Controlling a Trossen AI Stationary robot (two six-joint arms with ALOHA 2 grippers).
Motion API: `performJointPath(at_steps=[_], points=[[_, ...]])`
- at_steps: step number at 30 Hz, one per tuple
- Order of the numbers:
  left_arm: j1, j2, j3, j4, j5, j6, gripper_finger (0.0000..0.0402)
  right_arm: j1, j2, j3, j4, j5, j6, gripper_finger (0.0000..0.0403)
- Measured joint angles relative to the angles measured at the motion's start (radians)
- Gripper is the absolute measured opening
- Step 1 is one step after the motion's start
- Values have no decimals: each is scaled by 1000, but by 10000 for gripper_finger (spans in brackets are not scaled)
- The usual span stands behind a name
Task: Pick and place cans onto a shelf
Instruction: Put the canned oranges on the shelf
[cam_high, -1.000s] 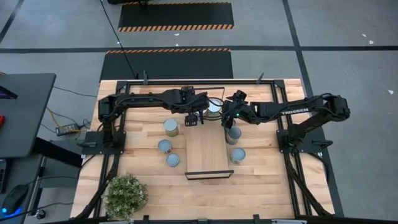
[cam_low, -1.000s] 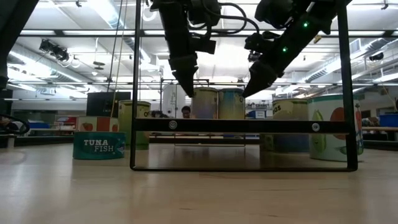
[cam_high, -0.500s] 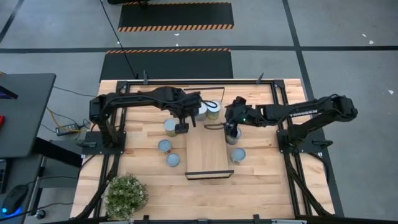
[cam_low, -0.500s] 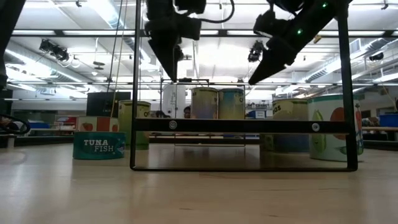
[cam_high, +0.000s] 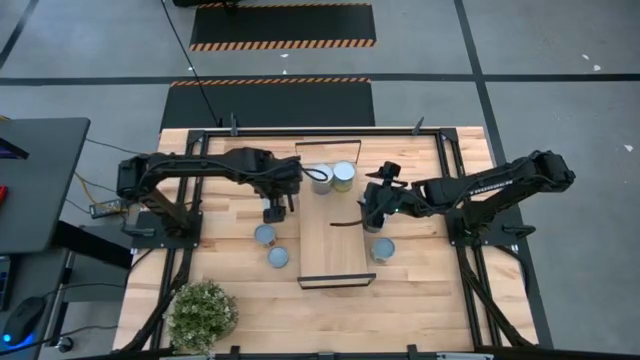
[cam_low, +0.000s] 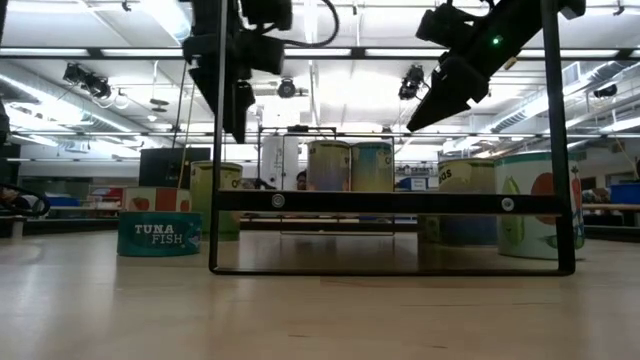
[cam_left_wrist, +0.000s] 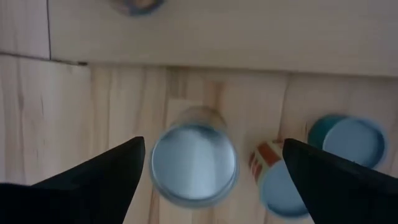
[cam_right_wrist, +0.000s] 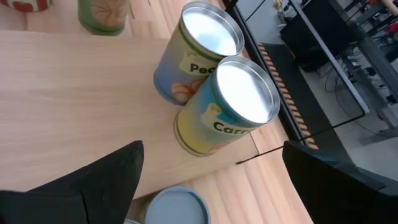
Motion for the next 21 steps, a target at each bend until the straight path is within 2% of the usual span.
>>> performJointPath(at_steps=[5, 10, 16, 21], points=[[2, -44, -60, -59, -13, -13, 386, -2, 0, 0, 0, -4, 4, 391], [13, -45, -164, -101, -96, -20, 386, -2, 0, 0, 9, -9, 1, 391], [51, -45, -247, -9, -77, -46, 386, -3, 0, 0, 18, -9, -3, 391], [63, -44, -253, 96, -71, -48, 386, -3, 0, 0, 24, -11, -3, 391]])
